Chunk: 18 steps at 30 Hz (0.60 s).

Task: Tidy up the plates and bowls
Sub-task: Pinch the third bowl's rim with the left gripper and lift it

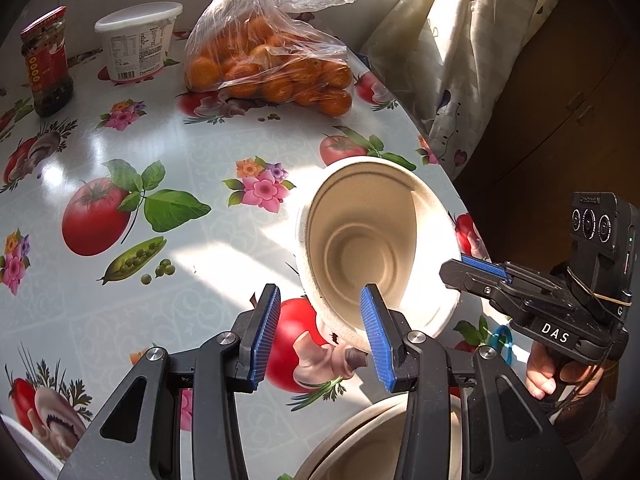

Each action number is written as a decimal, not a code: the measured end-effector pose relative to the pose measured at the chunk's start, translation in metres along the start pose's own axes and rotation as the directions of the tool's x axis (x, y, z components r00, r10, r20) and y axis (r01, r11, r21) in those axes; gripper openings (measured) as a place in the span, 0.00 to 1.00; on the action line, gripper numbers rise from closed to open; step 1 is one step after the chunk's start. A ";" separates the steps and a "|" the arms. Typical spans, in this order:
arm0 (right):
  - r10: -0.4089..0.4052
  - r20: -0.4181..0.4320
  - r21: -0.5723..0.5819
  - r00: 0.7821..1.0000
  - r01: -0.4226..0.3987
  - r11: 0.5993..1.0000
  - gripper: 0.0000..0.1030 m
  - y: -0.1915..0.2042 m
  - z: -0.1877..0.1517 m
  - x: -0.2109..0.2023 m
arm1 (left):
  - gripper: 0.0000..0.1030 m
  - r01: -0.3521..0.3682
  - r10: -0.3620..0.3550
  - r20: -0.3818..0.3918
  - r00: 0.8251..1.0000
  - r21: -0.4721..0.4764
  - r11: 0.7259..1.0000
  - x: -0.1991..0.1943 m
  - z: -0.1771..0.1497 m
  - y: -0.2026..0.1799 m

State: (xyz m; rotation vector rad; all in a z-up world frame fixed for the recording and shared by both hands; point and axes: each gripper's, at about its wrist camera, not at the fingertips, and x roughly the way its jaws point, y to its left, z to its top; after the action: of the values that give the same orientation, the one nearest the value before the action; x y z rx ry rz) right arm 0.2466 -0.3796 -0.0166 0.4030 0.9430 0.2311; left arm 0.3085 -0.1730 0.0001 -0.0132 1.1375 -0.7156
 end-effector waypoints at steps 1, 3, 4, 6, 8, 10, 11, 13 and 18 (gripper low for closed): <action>0.000 0.000 0.002 1.000 0.000 1.000 0.17 0.000 0.000 0.000 | 0.42 -0.008 0.008 0.003 1.000 0.001 1.000 0.000 0.000 0.000; 0.002 0.000 0.002 1.000 -0.002 1.000 0.17 0.000 0.000 0.000 | 0.41 -0.019 0.019 0.010 1.000 -0.003 1.000 0.000 0.000 0.000; 0.007 0.000 0.006 1.000 -0.007 1.000 0.17 -0.001 0.000 0.000 | 0.35 -0.013 0.013 0.009 1.000 -0.005 1.000 0.001 0.001 0.001; 0.025 -0.004 0.021 1.000 -0.025 0.999 0.17 -0.002 0.000 0.001 | 0.32 -0.007 0.007 0.004 1.000 -0.003 1.000 0.002 0.000 0.000; 0.029 -0.006 0.029 1.000 -0.029 0.999 0.17 -0.002 -0.001 0.001 | 0.30 -0.015 0.015 0.006 1.000 0.009 1.000 0.002 -0.001 -0.001; 0.032 -0.006 0.030 0.999 -0.032 0.999 0.17 -0.002 -0.002 0.001 | 0.19 -0.013 0.013 0.006 1.000 0.015 1.000 0.002 -0.001 -0.002; 0.037 -0.007 0.034 0.999 -0.037 0.999 0.17 -0.002 -0.002 0.002 | 0.19 -0.015 0.015 0.006 1.000 0.016 1.000 0.002 -0.002 -0.002; 0.039 -0.007 0.035 0.999 -0.039 0.999 0.17 -0.001 -0.003 0.002 | 0.19 -0.021 0.021 0.011 1.000 0.020 1.000 0.002 -0.002 -0.002; 0.040 -0.010 0.041 0.999 -0.040 0.998 0.17 0.000 -0.005 0.001 | 0.18 -0.011 0.011 0.011 1.000 0.009 1.000 0.002 -0.003 -0.001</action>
State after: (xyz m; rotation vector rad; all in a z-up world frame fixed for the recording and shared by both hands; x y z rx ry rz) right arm 0.2429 -0.3783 -0.0200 0.4590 0.9521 0.2509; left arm 0.3063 -0.1738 -0.0022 -0.0030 1.1225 -0.7103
